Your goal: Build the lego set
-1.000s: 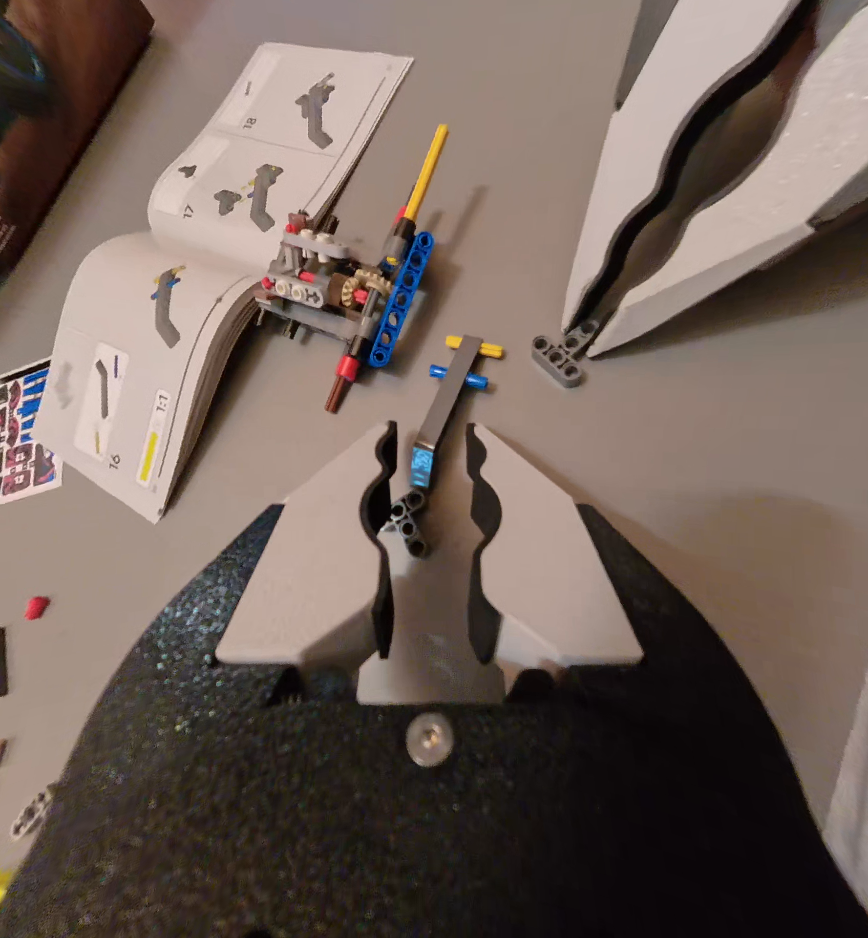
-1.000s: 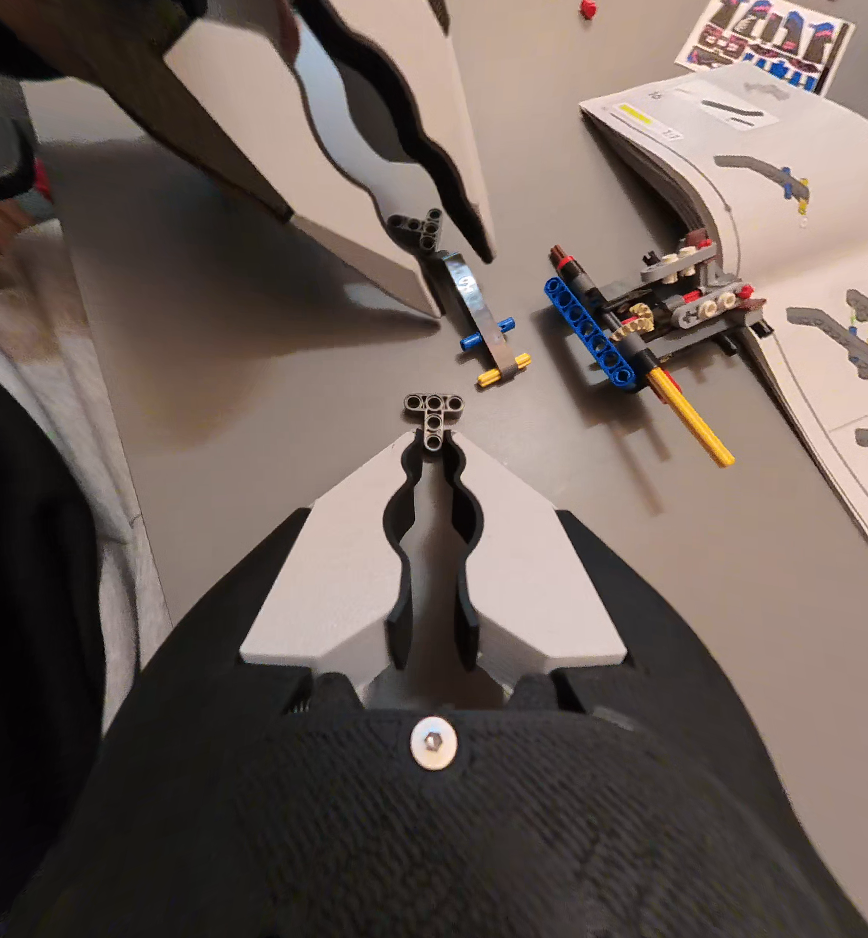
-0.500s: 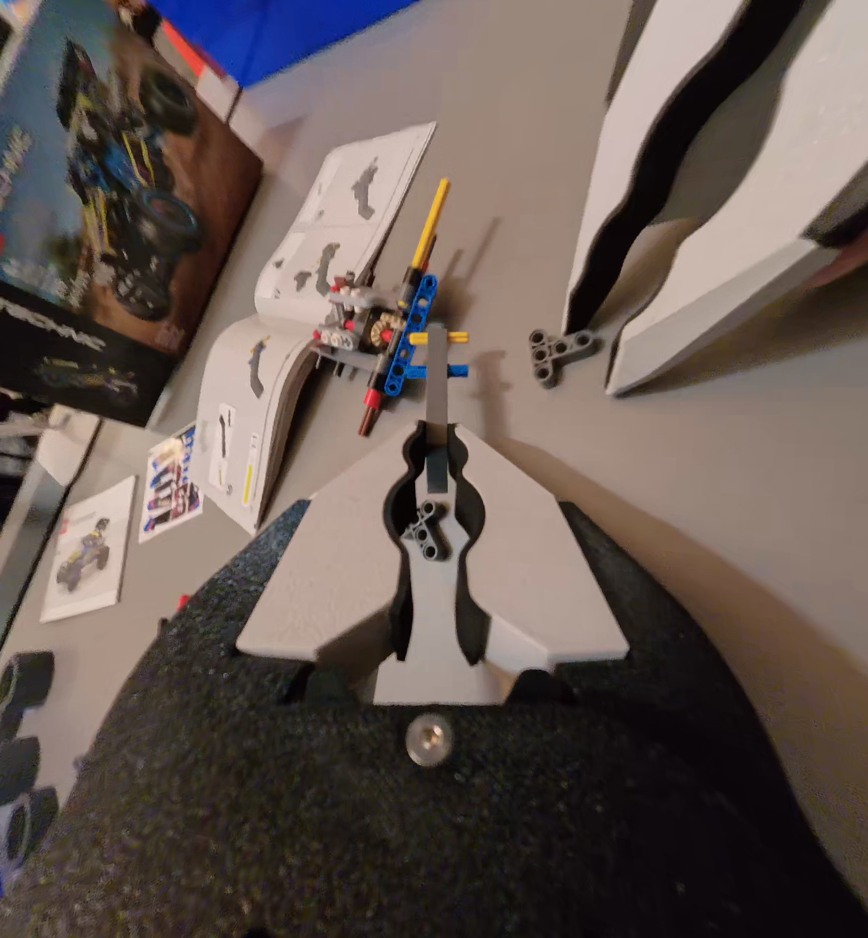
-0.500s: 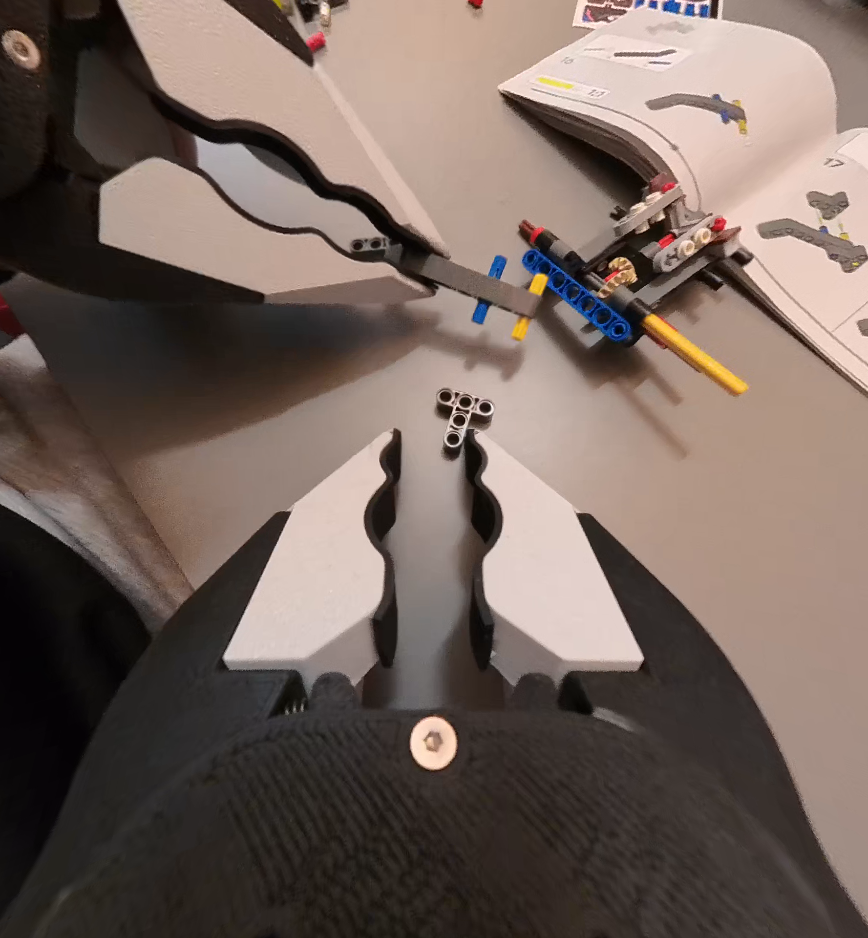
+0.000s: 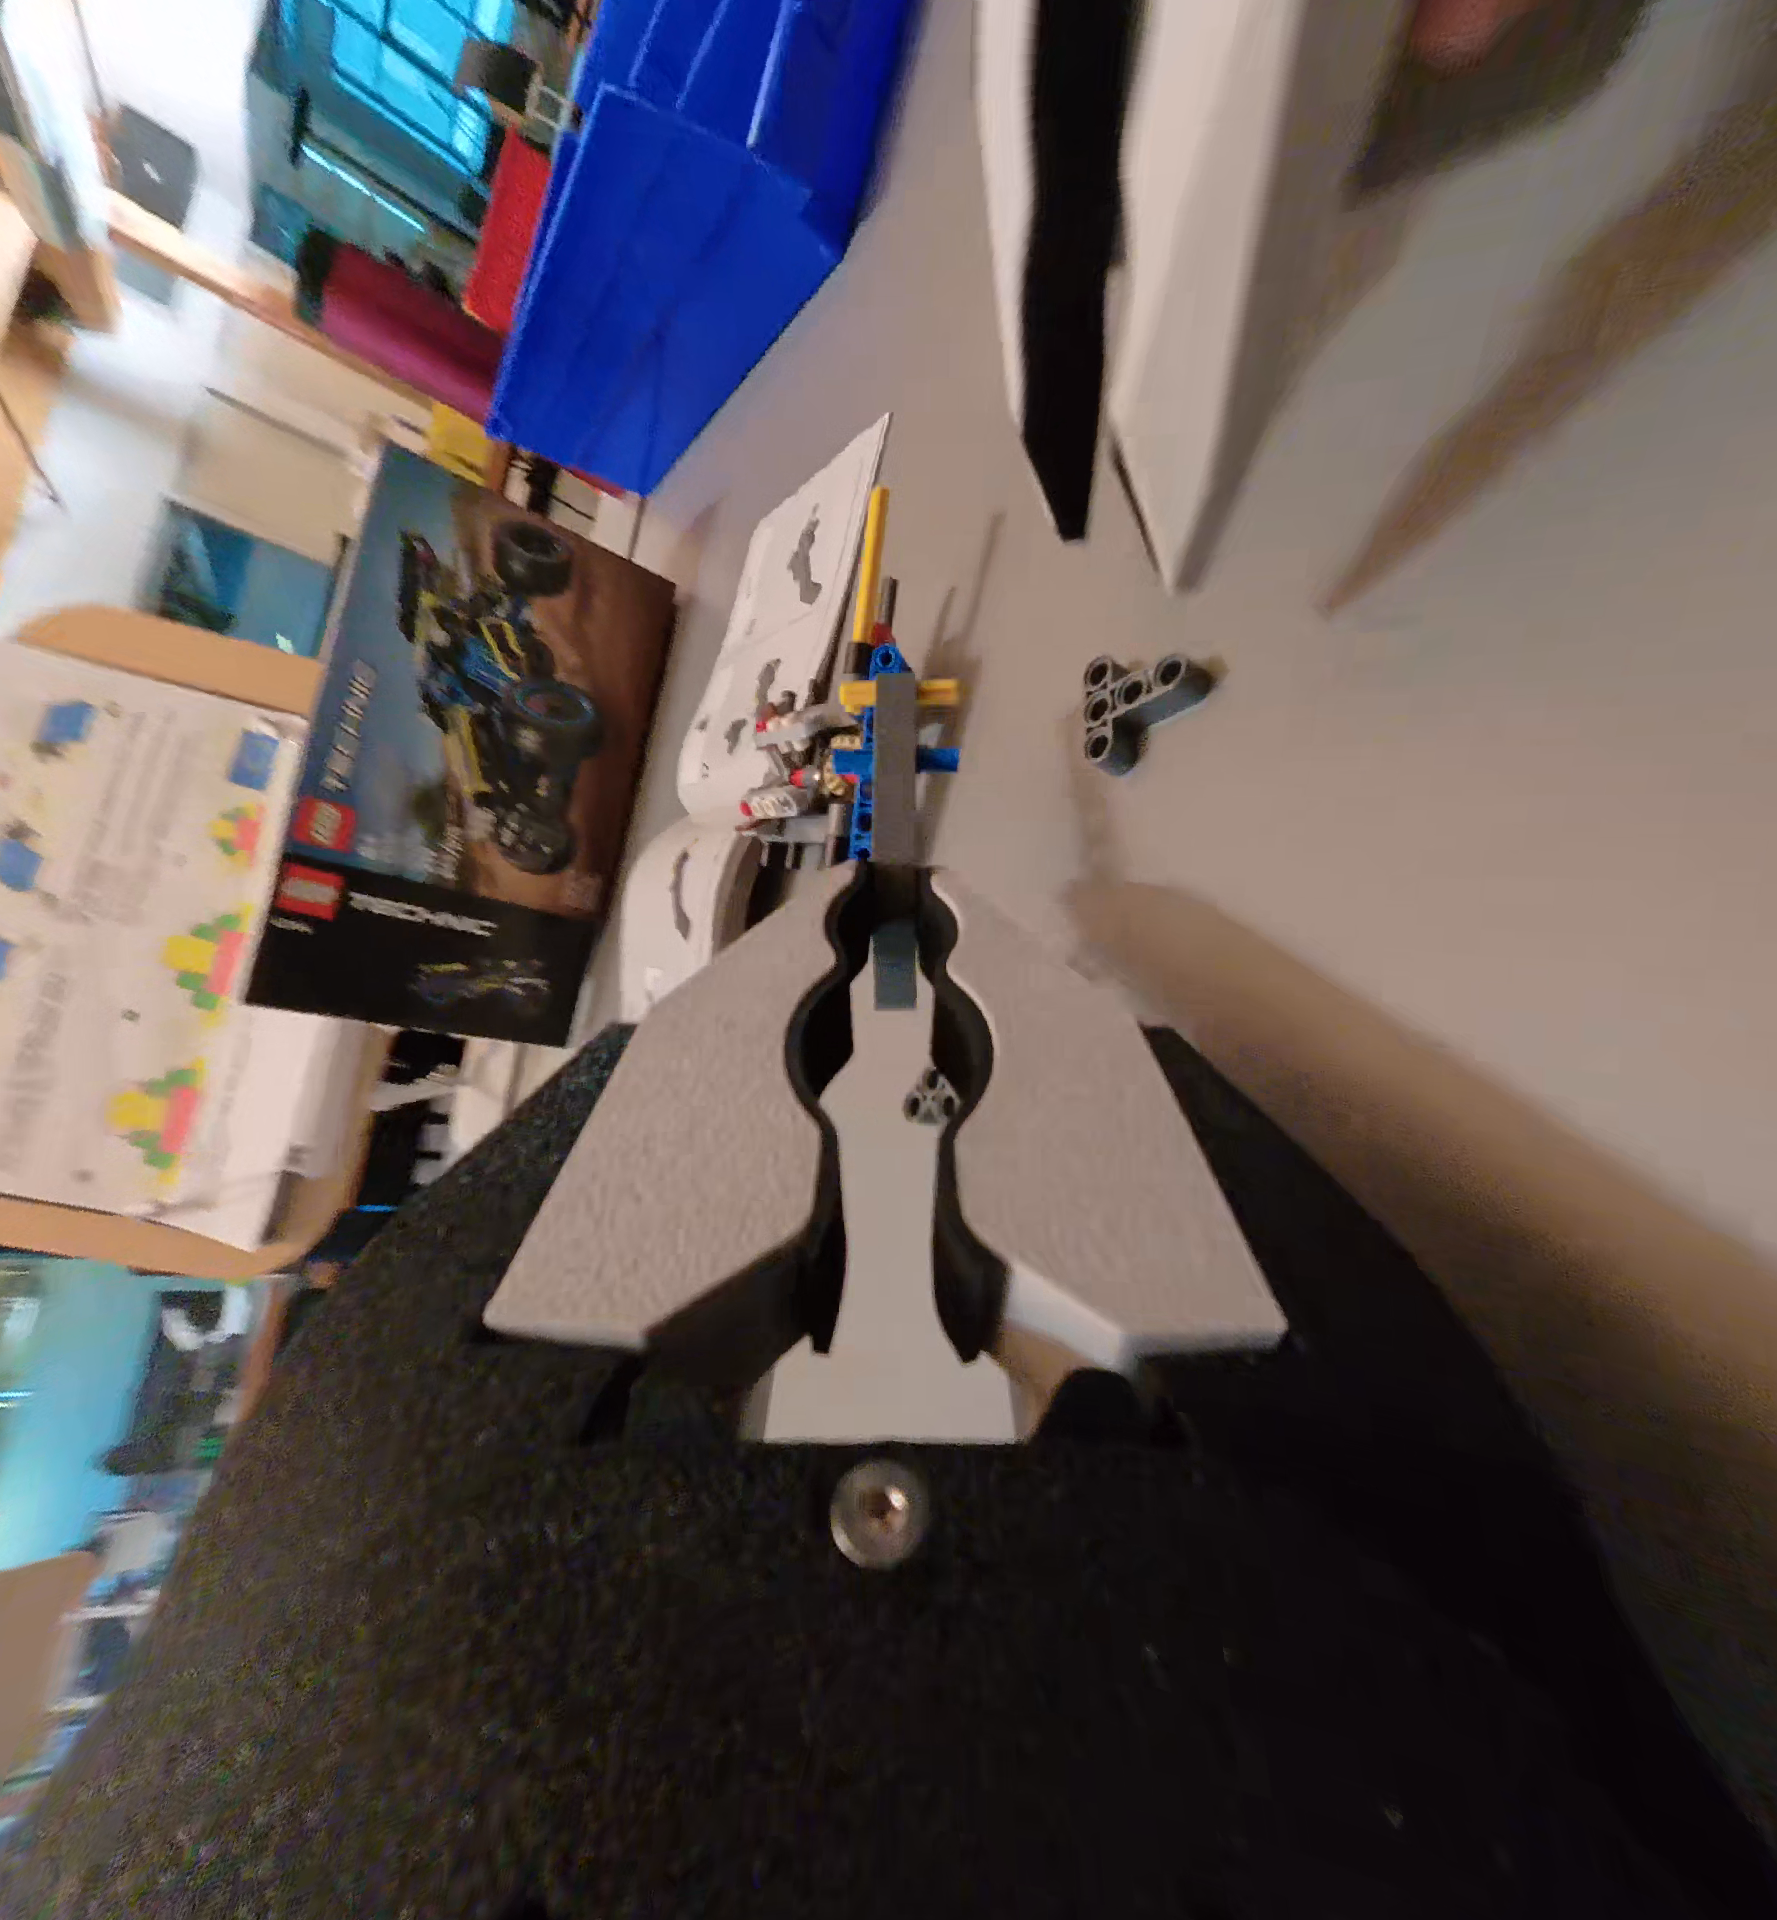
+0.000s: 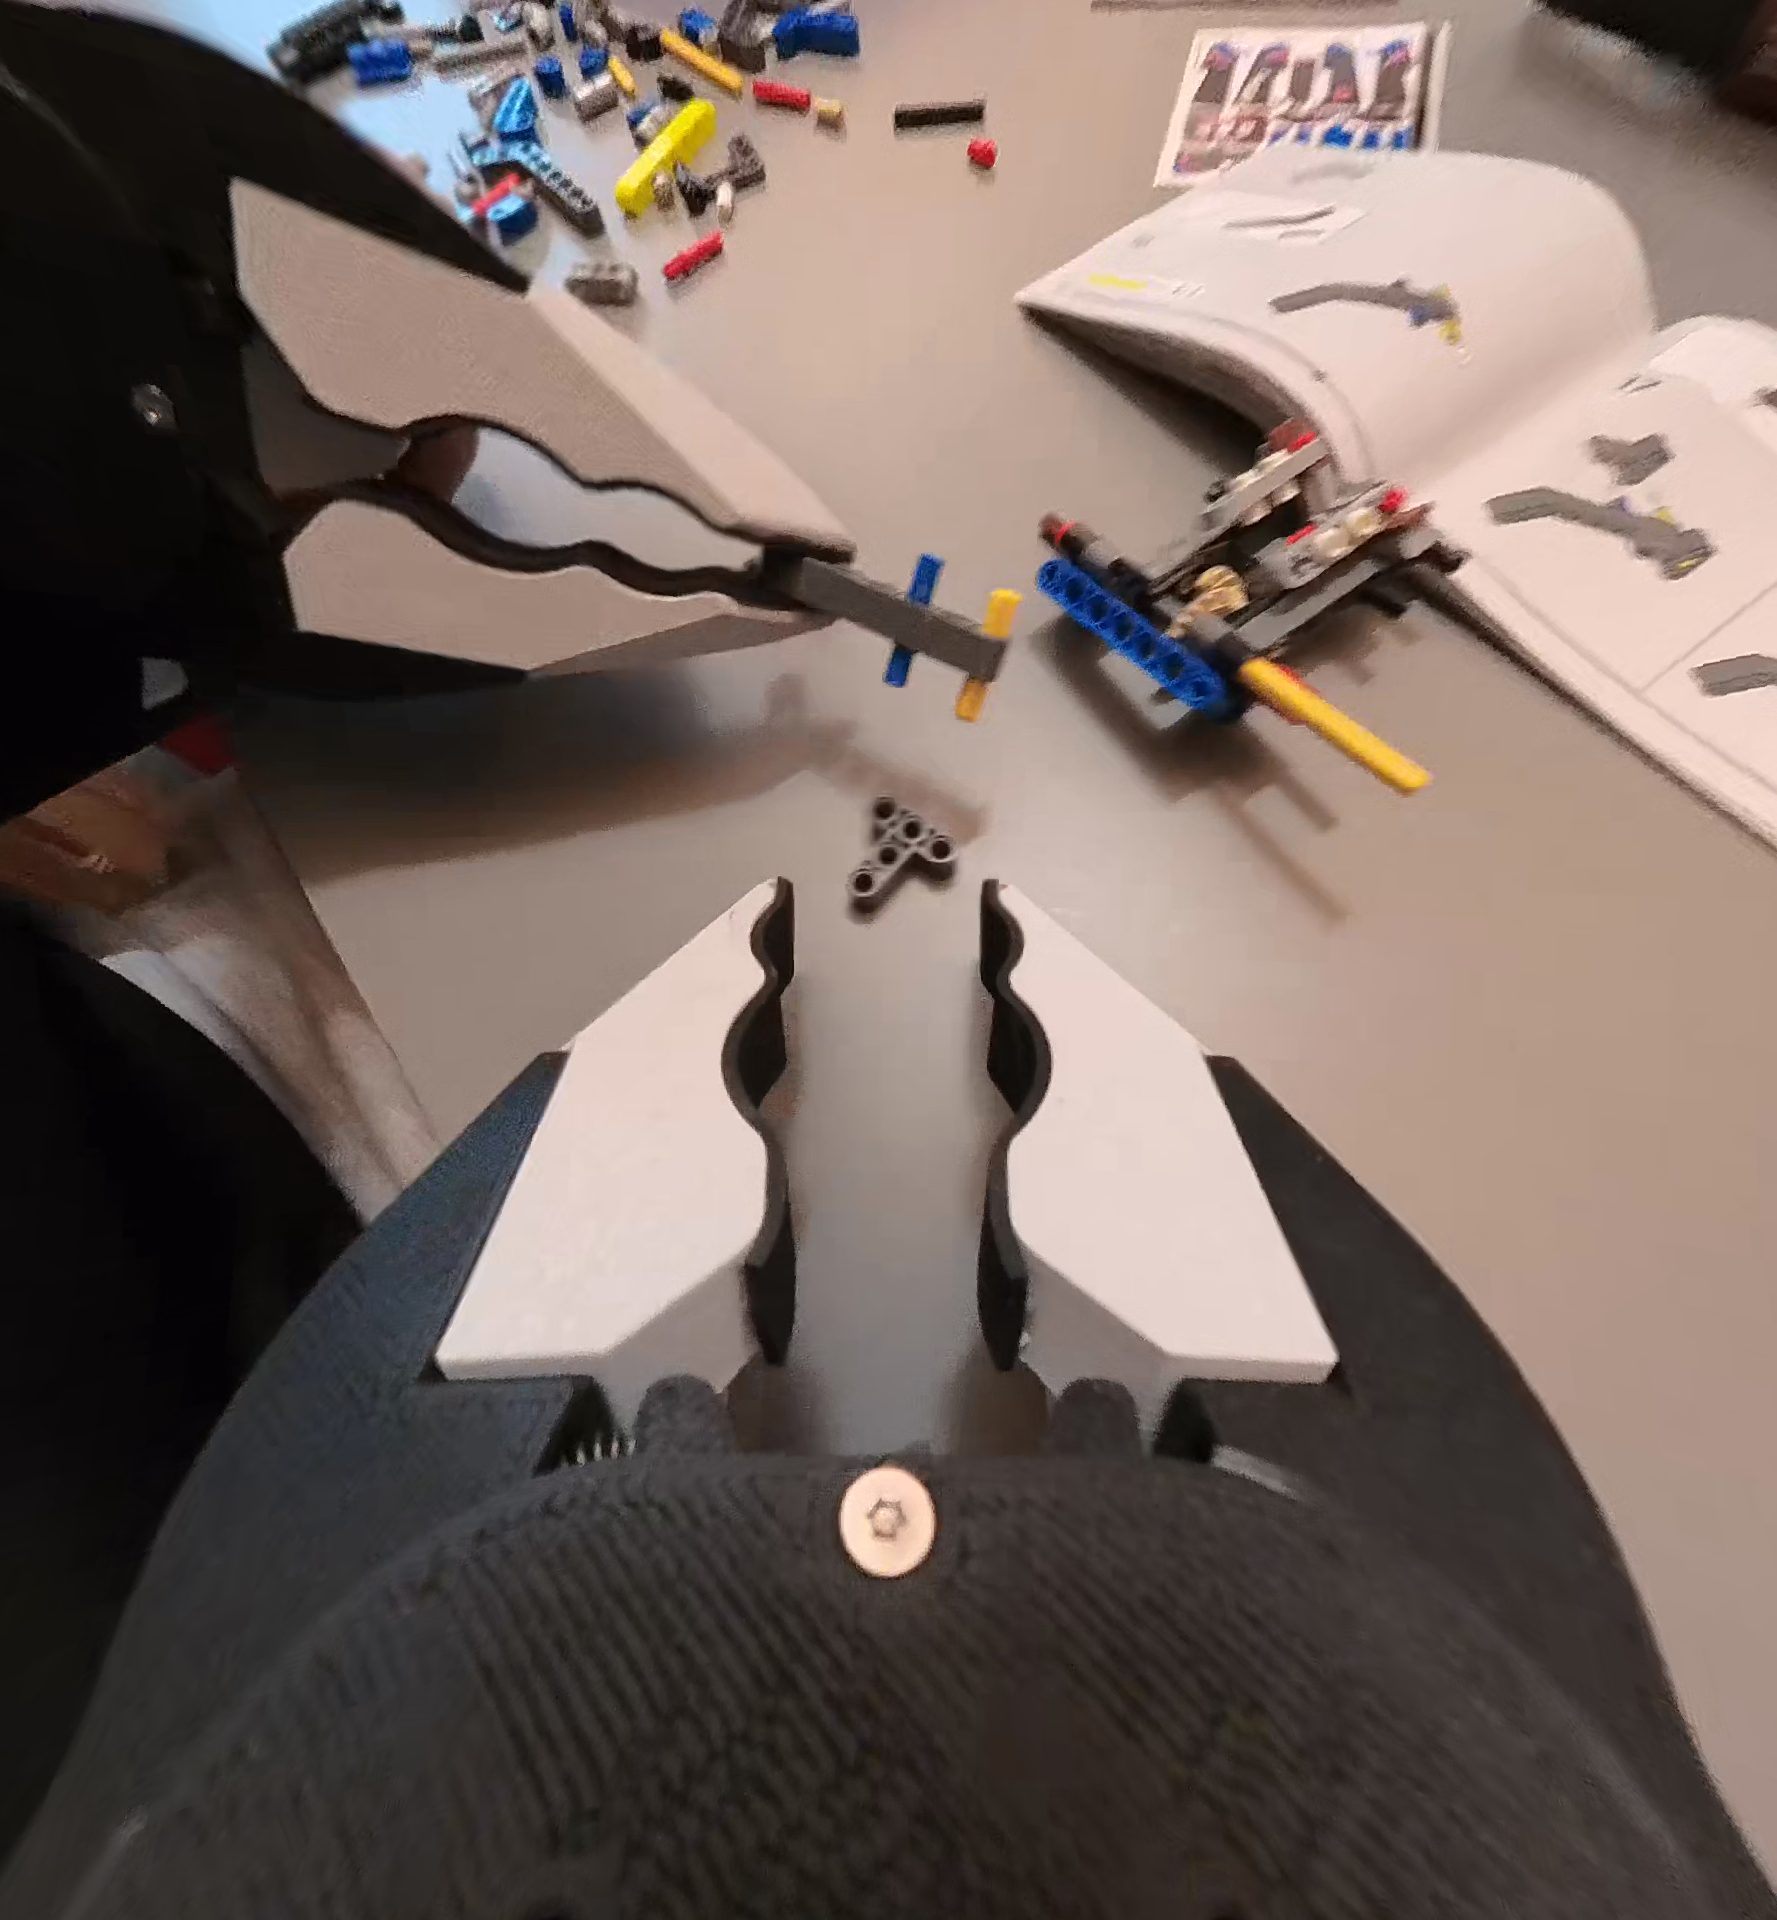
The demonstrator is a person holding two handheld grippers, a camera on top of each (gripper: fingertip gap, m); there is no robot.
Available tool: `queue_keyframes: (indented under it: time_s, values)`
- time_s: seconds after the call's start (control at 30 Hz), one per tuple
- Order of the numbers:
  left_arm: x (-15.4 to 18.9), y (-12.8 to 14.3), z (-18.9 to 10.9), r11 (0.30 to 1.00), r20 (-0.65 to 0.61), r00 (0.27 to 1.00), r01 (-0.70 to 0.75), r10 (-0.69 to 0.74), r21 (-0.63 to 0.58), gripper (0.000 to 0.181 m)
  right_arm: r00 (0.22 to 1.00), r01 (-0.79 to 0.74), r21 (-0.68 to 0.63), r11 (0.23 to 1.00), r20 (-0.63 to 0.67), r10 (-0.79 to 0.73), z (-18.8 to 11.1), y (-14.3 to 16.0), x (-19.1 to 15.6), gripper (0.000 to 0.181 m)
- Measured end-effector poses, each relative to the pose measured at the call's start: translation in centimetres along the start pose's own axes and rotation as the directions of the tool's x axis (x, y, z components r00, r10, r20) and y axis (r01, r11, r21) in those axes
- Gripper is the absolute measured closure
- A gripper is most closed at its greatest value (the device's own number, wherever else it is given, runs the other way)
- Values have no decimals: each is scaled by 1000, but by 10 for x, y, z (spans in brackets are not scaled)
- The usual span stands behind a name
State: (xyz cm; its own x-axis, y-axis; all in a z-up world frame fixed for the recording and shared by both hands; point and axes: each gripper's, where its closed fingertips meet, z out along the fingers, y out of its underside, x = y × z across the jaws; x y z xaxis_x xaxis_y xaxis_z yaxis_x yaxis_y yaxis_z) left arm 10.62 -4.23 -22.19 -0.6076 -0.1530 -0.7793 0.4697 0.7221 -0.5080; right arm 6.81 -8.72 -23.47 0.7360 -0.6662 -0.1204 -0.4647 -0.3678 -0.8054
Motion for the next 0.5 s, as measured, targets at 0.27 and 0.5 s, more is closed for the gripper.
queue_keyframes:
  time_s: [0.27, 0.5]
  values:
    - [3, -15, 1, 993, 17, 995, -101, 100, 63, 176, 972, 196, 177, 965, 93, -215, -8, -28, 15, 149]
    - [-9, -30, -9, 839, -257, 823, 539, -506, 75, 176, 871, 475, 210, 855, 25, -490, -13, -30, 29, 149]
